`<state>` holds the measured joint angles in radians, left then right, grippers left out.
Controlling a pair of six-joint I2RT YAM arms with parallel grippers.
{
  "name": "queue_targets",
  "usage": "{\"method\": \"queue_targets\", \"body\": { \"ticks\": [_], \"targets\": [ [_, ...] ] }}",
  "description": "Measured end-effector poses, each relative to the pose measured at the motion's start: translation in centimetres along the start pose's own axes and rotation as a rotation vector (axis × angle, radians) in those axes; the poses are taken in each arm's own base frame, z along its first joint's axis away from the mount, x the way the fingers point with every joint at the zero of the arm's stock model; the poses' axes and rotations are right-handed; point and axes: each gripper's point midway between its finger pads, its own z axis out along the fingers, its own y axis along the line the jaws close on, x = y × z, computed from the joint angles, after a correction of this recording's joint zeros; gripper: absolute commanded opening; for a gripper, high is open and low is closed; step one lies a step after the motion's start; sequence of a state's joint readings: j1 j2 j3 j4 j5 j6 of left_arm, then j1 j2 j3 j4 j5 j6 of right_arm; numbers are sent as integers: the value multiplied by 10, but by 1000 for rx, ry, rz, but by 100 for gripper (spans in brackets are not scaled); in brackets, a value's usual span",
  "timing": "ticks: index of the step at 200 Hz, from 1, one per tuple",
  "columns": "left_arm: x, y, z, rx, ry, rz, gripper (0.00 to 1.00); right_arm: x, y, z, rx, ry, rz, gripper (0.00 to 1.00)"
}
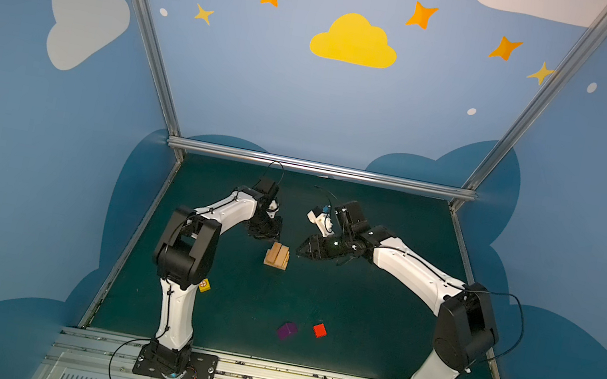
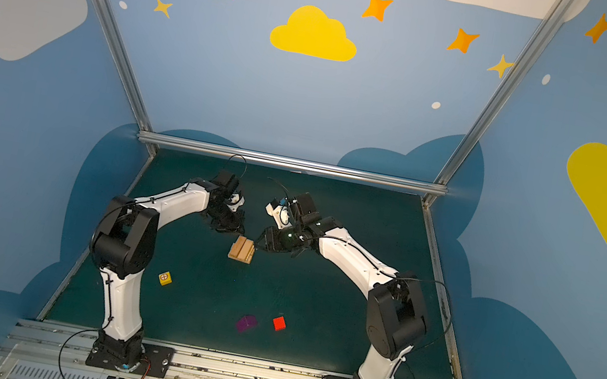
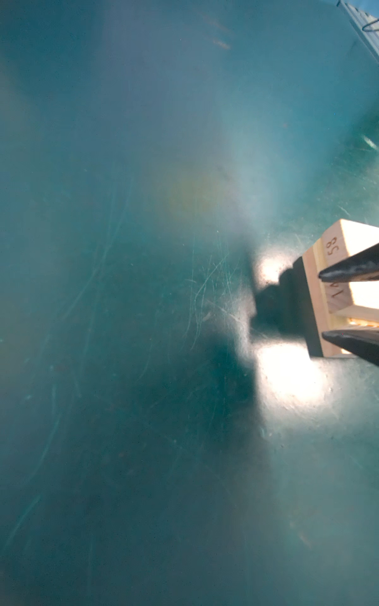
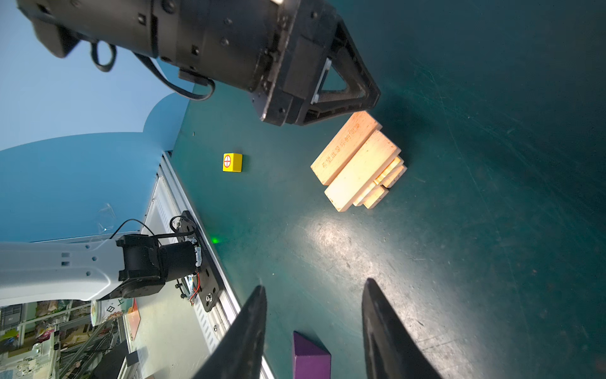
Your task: Build the wood block tower
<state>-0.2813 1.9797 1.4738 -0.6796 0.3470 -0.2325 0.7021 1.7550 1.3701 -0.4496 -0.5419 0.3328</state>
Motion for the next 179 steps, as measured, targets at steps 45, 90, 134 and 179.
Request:
{"method": "queue_targets", "body": {
  "ticks": [45, 90, 134, 179],
  "targets": [
    [-16, 1, -33, 20, -96, -21, 26, 0, 0, 0, 0, 1, -1, 43],
    [-4, 7, -50, 13, -135, -48, 21, 1, 0, -2, 13, -5, -1, 42],
    [16, 16, -35, -18, -73, -72, 18, 10, 6, -12, 21, -17, -9, 42],
    [25, 17, -29, -50, -35, -68, 17, 16, 9, -13, 36, -17, -3, 42]
  ]
}}
